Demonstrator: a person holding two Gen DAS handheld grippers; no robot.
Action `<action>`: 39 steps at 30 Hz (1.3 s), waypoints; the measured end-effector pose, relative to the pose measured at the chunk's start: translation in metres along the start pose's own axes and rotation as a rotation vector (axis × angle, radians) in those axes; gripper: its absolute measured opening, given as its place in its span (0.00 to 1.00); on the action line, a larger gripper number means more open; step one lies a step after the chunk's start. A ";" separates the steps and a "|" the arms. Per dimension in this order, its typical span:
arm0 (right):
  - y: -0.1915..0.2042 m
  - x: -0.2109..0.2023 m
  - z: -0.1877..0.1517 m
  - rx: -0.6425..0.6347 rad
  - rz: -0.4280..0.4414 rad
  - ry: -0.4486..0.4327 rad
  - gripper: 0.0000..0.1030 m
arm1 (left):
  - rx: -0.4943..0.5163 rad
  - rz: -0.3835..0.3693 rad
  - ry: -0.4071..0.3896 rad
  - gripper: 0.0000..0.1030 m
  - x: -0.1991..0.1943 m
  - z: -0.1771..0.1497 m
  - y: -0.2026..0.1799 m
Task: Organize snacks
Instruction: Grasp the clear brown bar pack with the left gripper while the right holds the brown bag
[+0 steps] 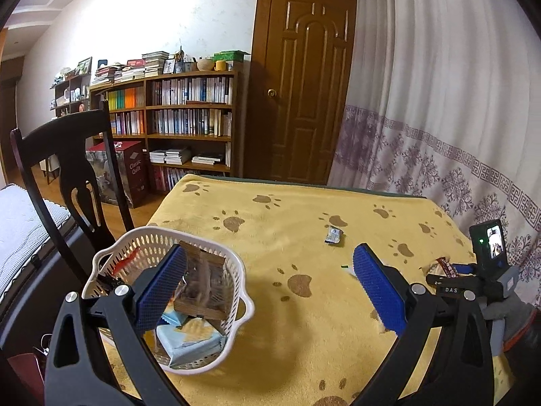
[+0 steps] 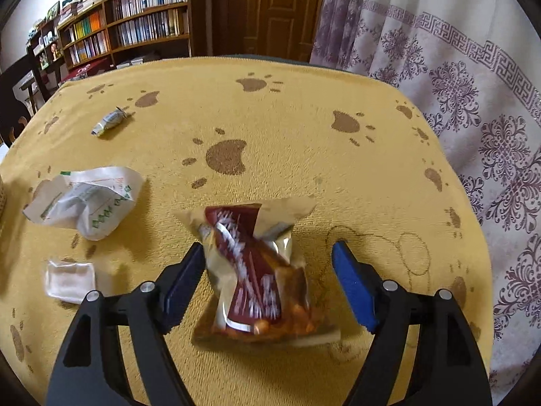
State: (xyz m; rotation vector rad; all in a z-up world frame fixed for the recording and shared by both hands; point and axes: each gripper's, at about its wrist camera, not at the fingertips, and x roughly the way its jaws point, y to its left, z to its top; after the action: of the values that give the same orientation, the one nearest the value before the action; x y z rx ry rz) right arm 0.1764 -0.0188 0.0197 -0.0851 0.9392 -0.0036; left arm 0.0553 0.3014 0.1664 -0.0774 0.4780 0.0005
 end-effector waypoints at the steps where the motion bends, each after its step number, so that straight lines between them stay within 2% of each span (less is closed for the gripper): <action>1: 0.001 0.002 -0.001 -0.002 0.002 0.003 0.74 | 0.002 -0.002 0.004 0.97 0.002 -0.001 -0.001; 6: 0.000 0.006 -0.003 0.031 0.024 -0.004 0.72 | 0.019 -0.013 0.030 0.97 0.010 -0.006 -0.009; 8: 0.000 0.003 -0.005 0.048 0.049 -0.006 0.58 | 0.028 -0.026 0.046 0.97 0.014 -0.008 -0.012; 10: 0.000 0.000 -0.008 0.067 0.061 -0.012 0.50 | 0.036 -0.038 0.063 0.97 0.019 -0.012 -0.017; 13: -0.004 -0.007 -0.017 0.120 0.080 -0.033 0.47 | 0.044 -0.064 0.105 0.97 0.029 -0.022 -0.027; 20: -0.022 -0.017 -0.037 0.235 0.133 -0.087 0.44 | 0.092 -0.132 0.223 0.97 0.063 -0.046 -0.066; 27: -0.023 -0.019 -0.041 0.246 0.124 -0.109 0.44 | 0.123 -0.224 0.336 0.97 0.093 -0.067 -0.122; 30: -0.026 -0.019 -0.042 0.264 0.133 -0.111 0.45 | 0.093 -0.263 0.396 0.97 0.111 -0.072 -0.144; 35: -0.029 -0.019 -0.043 0.282 0.141 -0.113 0.45 | 0.035 -0.279 0.459 0.97 0.133 -0.073 -0.162; 39: -0.031 -0.019 -0.043 0.288 0.146 -0.113 0.45 | -0.001 -0.251 0.488 0.97 0.149 -0.073 -0.170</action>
State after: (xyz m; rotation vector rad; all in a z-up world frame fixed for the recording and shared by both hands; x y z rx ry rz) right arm 0.1314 -0.0516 0.0115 0.2474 0.8216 0.0008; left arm 0.1571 0.1236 0.0458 -0.1397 0.9531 -0.2699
